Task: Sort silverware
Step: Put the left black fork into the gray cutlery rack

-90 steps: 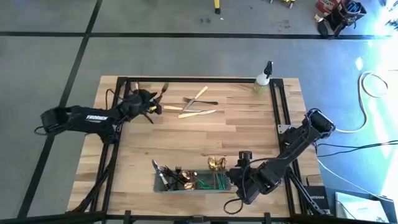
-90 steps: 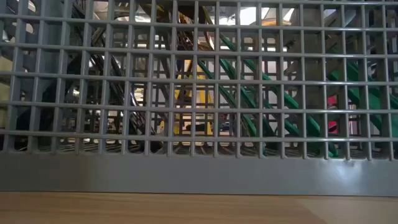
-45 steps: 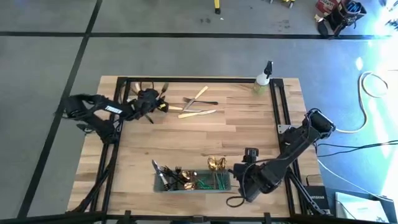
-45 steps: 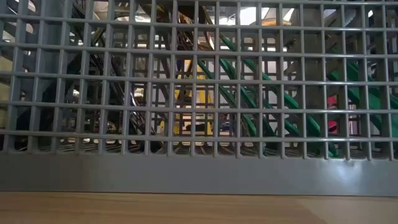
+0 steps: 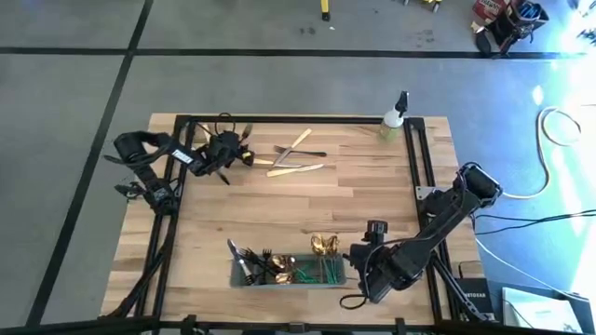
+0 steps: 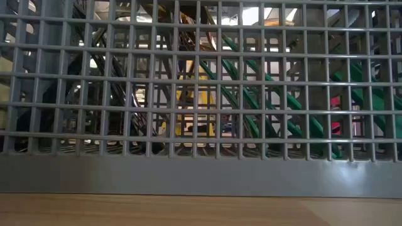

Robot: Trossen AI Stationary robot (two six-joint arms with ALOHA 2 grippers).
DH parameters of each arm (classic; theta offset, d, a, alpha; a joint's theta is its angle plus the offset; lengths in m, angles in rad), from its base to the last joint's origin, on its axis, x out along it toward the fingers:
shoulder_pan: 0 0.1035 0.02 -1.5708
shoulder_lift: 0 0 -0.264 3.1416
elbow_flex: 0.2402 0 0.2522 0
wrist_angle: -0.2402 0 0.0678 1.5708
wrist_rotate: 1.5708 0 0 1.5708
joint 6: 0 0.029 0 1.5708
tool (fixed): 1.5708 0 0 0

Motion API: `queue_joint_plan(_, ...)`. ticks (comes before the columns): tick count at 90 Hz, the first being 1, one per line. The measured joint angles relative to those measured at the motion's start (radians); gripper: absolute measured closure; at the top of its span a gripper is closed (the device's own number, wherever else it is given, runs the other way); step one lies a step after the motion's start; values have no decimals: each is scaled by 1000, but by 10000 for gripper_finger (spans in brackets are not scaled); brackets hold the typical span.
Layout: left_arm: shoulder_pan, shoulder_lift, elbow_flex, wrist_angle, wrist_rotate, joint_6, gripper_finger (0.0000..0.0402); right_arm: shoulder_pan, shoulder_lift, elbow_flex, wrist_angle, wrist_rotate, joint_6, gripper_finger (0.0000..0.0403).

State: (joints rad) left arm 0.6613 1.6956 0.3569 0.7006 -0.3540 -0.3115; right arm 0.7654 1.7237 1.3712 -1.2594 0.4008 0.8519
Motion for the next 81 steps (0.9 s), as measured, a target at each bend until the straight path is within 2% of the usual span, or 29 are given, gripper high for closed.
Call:
queue_joint_plan(29, 0, 33, 0, 26, -18, 0, 251, 0, 0, 0, 2, 11, 11, 205)
queue_joint_plan(55, 0, 35, 1, 24, -26, -10, 336, 0, -1, 0, 4, 11, 10, 205)
queue_joint_plan(81, 0, 35, 1, 21, 3, 30, 395, 0, -2, 0, -21, 28, 7, 205)
